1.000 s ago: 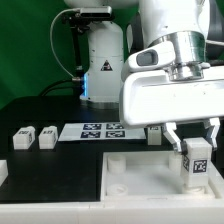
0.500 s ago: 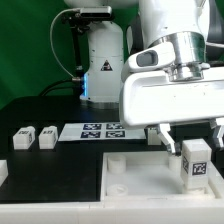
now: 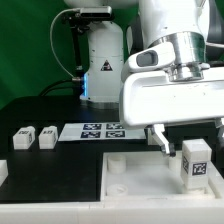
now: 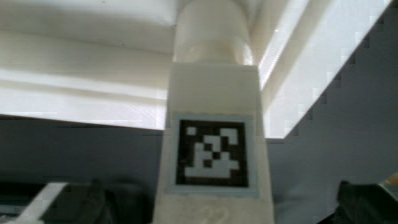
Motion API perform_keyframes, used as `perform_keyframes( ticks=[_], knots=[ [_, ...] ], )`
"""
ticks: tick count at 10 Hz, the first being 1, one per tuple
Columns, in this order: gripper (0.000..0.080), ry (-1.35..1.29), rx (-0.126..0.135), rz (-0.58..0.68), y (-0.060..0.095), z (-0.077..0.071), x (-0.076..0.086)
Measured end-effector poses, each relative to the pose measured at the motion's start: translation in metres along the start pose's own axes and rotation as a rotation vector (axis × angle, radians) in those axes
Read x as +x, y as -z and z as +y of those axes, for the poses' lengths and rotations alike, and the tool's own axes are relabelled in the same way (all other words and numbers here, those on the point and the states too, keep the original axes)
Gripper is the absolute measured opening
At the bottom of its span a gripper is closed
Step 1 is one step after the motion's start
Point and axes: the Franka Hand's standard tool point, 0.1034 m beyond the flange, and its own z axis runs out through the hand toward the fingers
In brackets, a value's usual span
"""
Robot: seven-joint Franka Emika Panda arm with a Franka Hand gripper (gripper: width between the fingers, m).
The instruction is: Assemble one leg
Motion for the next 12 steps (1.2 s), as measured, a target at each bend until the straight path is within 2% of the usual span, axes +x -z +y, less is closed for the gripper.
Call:
perform_keyframes(
  ticks=[2,3,4,5,6,7,8,10,11,12],
  knots=[
    [0.0649,0.0,0.0,0.0,0.0,0.0,0.0],
    [0.0649,-0.002,0.006,-0.05,0.002,-0.001,0.0],
    [0.0649,-0.009,0.012,-0.098,0.01,-0.001,0.007],
    [0.0649,-0.015,0.008,-0.085,0.017,0.003,0.015],
    [0.0649,-0.019,0.009,-0.132,0.018,0.006,0.015],
    [0.0649,-0.025,0.021,-0.246,0.02,0.009,0.024],
    [0.0649,-0.028,0.03,-0.331,0.017,0.009,0.028],
    [0.0649,-0.036,0.051,-0.522,0.008,0.004,0.018],
    [0.0649,-0.036,0.057,-0.571,0.003,0.004,0.019],
    [0.0649,-0.036,0.06,-0.61,-0.005,0.002,0.013]
  ],
)
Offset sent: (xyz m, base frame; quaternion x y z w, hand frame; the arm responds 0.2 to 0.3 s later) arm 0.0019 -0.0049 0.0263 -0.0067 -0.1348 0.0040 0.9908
